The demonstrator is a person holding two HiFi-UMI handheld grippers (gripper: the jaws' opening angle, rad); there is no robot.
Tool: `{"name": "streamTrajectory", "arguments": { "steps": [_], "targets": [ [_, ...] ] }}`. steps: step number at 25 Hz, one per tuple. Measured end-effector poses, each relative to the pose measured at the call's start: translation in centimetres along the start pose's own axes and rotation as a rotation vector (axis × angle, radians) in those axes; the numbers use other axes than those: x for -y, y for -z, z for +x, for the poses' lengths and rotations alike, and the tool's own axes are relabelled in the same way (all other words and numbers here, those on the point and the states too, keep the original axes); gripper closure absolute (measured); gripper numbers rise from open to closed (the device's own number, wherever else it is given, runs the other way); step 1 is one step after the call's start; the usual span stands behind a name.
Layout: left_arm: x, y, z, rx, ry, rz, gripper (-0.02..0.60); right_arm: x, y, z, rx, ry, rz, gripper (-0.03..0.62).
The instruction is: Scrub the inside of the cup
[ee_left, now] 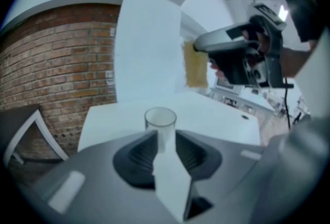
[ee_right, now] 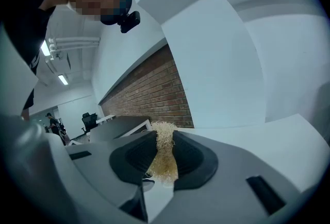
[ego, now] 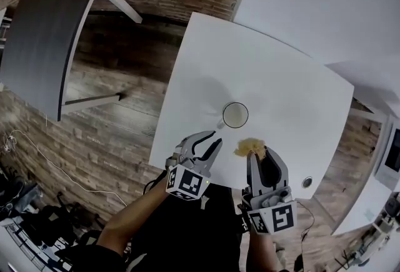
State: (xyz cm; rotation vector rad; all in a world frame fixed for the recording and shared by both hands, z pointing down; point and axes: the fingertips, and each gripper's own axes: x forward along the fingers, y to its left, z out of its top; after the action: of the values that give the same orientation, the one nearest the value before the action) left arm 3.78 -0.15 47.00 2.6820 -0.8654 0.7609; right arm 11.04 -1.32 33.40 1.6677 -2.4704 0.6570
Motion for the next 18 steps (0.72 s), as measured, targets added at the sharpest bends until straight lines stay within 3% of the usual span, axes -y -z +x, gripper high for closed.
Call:
{"name": "streamTrajectory", "arguments": {
  "steps": [4, 9, 11, 13, 18],
  "targets": [
    [0.1, 1.9, 3.1, -0.060, 0.012, 0.029, 0.436, 0.8, 1.0, 1.6, -0.015, -0.024, -0.017, 0.508],
    [-0.2, 2.8, 5.3, -0.082, -0.002, 0.055, 0.434, 1.8, 1.6, 2.8, -0.036, -0.019, -0.020, 0.508],
    [-0.4, 2.6, 5.6, -0.072, 0.006, 0.067, 0.448, 2.1, 1.7, 3.0, -0.040, -0.015, -0.023, 0.508],
    [-0.7, 2.3, 5.7, -0.058, 0.019, 0.061, 0.501, 2.4, 1.9, 3.2, -0.046, -0.011, -0.027, 0.508],
    [-0.2, 2.5, 5.6, -0.045, 0.092, 0.041, 0.508, 3.1, 2.5, 3.2, -0.057, 0.010, -0.026, 0.508]
  ]
}}
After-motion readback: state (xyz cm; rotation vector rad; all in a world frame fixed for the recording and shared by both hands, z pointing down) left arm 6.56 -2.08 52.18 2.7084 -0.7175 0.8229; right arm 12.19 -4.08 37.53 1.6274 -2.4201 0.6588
